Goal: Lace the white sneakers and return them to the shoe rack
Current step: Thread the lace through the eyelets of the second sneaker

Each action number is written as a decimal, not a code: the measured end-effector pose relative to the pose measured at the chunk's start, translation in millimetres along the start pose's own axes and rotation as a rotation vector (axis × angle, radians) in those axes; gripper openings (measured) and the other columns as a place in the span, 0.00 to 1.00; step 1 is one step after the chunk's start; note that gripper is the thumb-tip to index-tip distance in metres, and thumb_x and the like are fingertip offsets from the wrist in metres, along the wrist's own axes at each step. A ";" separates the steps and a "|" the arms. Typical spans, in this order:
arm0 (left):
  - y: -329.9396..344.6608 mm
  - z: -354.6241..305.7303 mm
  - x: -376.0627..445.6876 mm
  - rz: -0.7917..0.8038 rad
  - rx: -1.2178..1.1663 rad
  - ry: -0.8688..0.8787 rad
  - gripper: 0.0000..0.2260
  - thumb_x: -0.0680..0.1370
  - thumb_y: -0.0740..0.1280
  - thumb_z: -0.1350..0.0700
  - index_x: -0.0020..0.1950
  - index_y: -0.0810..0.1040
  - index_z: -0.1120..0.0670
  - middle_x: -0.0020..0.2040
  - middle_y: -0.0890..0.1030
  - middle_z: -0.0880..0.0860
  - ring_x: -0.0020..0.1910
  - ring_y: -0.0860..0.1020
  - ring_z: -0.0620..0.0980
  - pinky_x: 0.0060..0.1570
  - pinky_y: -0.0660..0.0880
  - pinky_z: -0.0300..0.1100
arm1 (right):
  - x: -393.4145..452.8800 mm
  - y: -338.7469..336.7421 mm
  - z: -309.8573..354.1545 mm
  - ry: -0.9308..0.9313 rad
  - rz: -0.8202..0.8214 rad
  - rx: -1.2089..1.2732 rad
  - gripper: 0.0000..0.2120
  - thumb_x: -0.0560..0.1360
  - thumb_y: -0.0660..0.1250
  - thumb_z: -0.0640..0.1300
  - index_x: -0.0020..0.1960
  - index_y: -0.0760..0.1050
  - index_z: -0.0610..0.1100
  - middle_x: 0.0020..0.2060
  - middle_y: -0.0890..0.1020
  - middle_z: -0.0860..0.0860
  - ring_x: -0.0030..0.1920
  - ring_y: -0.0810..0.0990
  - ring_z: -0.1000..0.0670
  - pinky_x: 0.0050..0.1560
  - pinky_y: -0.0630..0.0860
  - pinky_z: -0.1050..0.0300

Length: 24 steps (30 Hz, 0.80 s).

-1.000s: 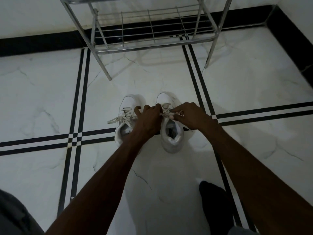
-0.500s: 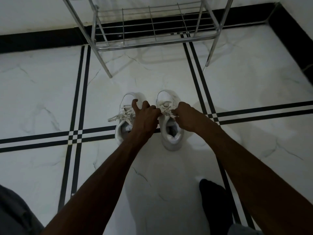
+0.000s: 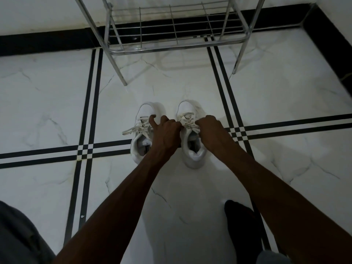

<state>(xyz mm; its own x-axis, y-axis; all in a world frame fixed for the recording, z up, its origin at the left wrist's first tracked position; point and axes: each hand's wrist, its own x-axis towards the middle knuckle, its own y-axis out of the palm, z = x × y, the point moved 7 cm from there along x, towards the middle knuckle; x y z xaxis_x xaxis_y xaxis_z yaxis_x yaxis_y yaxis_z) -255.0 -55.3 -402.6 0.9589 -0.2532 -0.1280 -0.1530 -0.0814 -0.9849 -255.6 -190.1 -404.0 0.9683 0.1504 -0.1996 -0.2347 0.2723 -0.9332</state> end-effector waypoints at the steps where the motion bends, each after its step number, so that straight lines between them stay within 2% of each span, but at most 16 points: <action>1: -0.1 -0.3 -0.1 0.006 0.000 -0.001 0.10 0.72 0.71 0.59 0.52 0.83 0.50 0.48 0.84 0.50 0.62 0.75 0.56 0.72 0.54 0.65 | 2.4 -6.4 -4.3 0.039 -0.005 0.033 0.09 0.78 0.64 0.35 0.56 0.80 0.35 0.55 0.82 0.38 0.55 0.82 0.41 0.51 0.74 0.56; 4: -0.9 1.6 -0.1 -0.008 -0.001 -0.008 0.13 0.73 0.69 0.61 0.55 0.84 0.50 0.49 0.85 0.49 0.63 0.75 0.56 0.72 0.52 0.65 | 11.3 -25.9 -11.9 0.049 -0.063 0.121 0.07 0.76 0.68 0.35 0.51 0.84 0.36 0.49 0.85 0.38 0.48 0.85 0.40 0.49 0.82 0.50; 7: -2.7 5.9 0.1 -0.044 -0.009 -0.018 0.14 0.74 0.68 0.61 0.55 0.85 0.48 0.48 0.85 0.49 0.63 0.75 0.55 0.72 0.52 0.65 | 13.7 -34.1 -19.1 -0.014 -0.041 0.224 0.07 0.74 0.71 0.35 0.51 0.86 0.38 0.45 0.87 0.38 0.45 0.86 0.40 0.49 0.83 0.46; 10: -1.2 6.2 -0.7 -0.063 0.002 -0.012 0.12 0.74 0.69 0.60 0.54 0.85 0.47 0.46 0.86 0.49 0.61 0.75 0.55 0.70 0.52 0.64 | 10.6 -32.5 -36.7 -0.017 -0.095 0.309 0.06 0.73 0.73 0.34 0.49 0.86 0.37 0.42 0.88 0.39 0.41 0.86 0.44 0.47 0.83 0.48; 12: -0.1 7.9 0.3 -0.078 0.017 -0.017 0.11 0.73 0.69 0.59 0.53 0.85 0.47 0.45 0.86 0.50 0.61 0.75 0.55 0.68 0.53 0.63 | 10.6 -26.2 -40.6 -0.022 -0.117 0.341 0.04 0.72 0.74 0.34 0.46 0.87 0.37 0.39 0.87 0.39 0.38 0.85 0.45 0.43 0.83 0.53; 14: 2.8 12.7 1.4 -0.080 0.029 -0.037 0.09 0.73 0.70 0.59 0.50 0.84 0.47 0.43 0.85 0.49 0.60 0.75 0.54 0.66 0.54 0.61 | 12.7 -18.9 -43.2 -0.003 -0.123 0.396 0.04 0.72 0.73 0.32 0.45 0.86 0.36 0.37 0.87 0.40 0.35 0.83 0.47 0.35 0.78 0.69; 15: 4.6 13.4 1.8 -0.082 0.031 -0.050 0.09 0.72 0.70 0.59 0.48 0.84 0.48 0.42 0.85 0.49 0.59 0.76 0.54 0.65 0.55 0.59 | 13.4 -16.0 -45.4 0.026 -0.124 0.419 0.05 0.72 0.73 0.31 0.45 0.86 0.36 0.36 0.86 0.41 0.34 0.82 0.48 0.33 0.76 0.73; 16: 6.5 13.5 2.2 -0.082 0.021 -0.065 0.09 0.72 0.69 0.60 0.47 0.83 0.49 0.42 0.85 0.50 0.58 0.76 0.54 0.64 0.55 0.59 | 14.4 -13.5 -47.9 0.051 -0.139 0.435 0.04 0.71 0.74 0.31 0.45 0.86 0.36 0.36 0.86 0.42 0.34 0.83 0.48 0.33 0.76 0.73; 19: 9.2 13.2 0.2 -0.109 -0.065 -0.117 0.11 0.72 0.66 0.62 0.47 0.85 0.50 0.42 0.84 0.51 0.58 0.77 0.54 0.64 0.57 0.58 | 12.9 -3.6 -53.7 0.089 -0.185 0.449 0.04 0.71 0.75 0.34 0.44 0.87 0.39 0.35 0.86 0.45 0.34 0.83 0.48 0.41 0.84 0.52; 22: 9.1 17.5 3.2 -0.129 -0.240 -0.117 0.09 0.77 0.67 0.59 0.49 0.87 0.51 0.43 0.86 0.53 0.58 0.77 0.56 0.58 0.58 0.51 | 10.6 7.3 -59.2 0.142 -0.156 0.526 0.04 0.72 0.74 0.37 0.46 0.87 0.40 0.38 0.87 0.43 0.38 0.85 0.47 0.45 0.84 0.45; 24: 8.0 20.6 0.6 -0.156 -0.462 -0.046 0.09 0.79 0.68 0.59 0.44 0.87 0.57 0.40 0.86 0.57 0.50 0.79 0.61 0.48 0.62 0.46 | 7.2 10.8 -57.4 0.171 -0.098 0.614 0.04 0.76 0.71 0.41 0.46 0.85 0.41 0.39 0.87 0.44 0.40 0.86 0.45 0.47 0.84 0.43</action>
<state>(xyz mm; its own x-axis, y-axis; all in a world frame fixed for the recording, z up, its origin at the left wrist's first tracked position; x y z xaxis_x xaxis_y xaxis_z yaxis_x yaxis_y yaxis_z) -250.7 -36.2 -413.0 0.9868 -0.1618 0.0019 -0.0865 -0.5372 -0.8390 -246.3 -240.6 -432.6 0.9760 -0.0424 -0.2137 -0.1016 0.7792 -0.6185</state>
